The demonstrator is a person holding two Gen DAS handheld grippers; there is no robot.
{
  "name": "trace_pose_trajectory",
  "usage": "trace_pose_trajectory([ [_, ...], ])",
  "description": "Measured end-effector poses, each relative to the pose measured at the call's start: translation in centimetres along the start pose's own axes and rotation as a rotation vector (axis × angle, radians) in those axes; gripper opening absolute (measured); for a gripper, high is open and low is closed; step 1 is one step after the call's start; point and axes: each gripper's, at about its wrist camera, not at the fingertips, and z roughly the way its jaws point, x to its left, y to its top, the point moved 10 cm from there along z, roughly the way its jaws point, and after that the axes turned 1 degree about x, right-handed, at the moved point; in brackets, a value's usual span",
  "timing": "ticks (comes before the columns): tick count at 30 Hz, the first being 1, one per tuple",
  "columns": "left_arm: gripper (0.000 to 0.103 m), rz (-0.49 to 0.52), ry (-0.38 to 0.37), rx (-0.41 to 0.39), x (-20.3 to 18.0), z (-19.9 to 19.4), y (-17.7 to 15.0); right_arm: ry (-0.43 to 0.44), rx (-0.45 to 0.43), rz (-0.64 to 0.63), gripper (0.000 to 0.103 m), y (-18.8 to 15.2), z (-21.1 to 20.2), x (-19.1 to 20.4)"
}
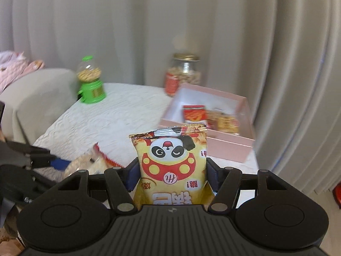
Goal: Organize snacks
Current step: 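Lift both packets over the pink box and open both grippers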
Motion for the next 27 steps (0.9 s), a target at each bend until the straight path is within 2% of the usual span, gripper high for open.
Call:
trace_pose_trajectory([
  [3,0.084,0.024,0.000,-0.033,-1.0,-0.3,1.8,0.001,-0.029,0.038,0.063,0.7,-0.4,-1.8],
  [7,0.084,0.050,0.016,-0.110,-1.3,-1.2,6.5,0.024,-0.086,0.091,0.063,3.1,-1.1,-3.8],
  [12,0.084,0.023,0.019,-0.275,-0.7,-3.4,14.4,0.028,-0.209,0.129,0.063,9.5,-2.9,-6.8],
  [14,0.084,0.018,0.008,-0.300,-0.7,-3.4,16.8,0.020,-0.245,0.141,0.063,12.7,-3.1,-8.1],
  [18,0.084,0.021,-0.012,-0.285,-0.7,-1.3,20.1,-0.011,-0.283,0.123,0.063,17.7,-2.2,-9.3],
  [21,0.086,-0.020,-0.104,-0.288,-0.8,1.8,22.6,-0.019,-0.272,0.116,0.063,20.8,0.2,-9.5],
  [22,0.086,-0.056,-0.114,-0.269,-0.4,3.9,23.3,-0.024,-0.264,0.115,0.065,21.9,1.5,-9.5],
  [23,0.085,-0.085,-0.101,-0.230,0.1,6.1,23.6,-0.023,-0.253,0.105,0.072,22.7,2.8,-9.4],
  [25,0.084,-0.130,-0.075,-0.113,1.2,10.5,22.7,-0.048,-0.191,0.077,0.081,23.9,6.1,-9.5],
  [27,0.078,-0.150,-0.076,-0.089,2.2,12.0,22.0,-0.086,-0.130,0.091,0.081,23.7,8.4,-10.2],
])
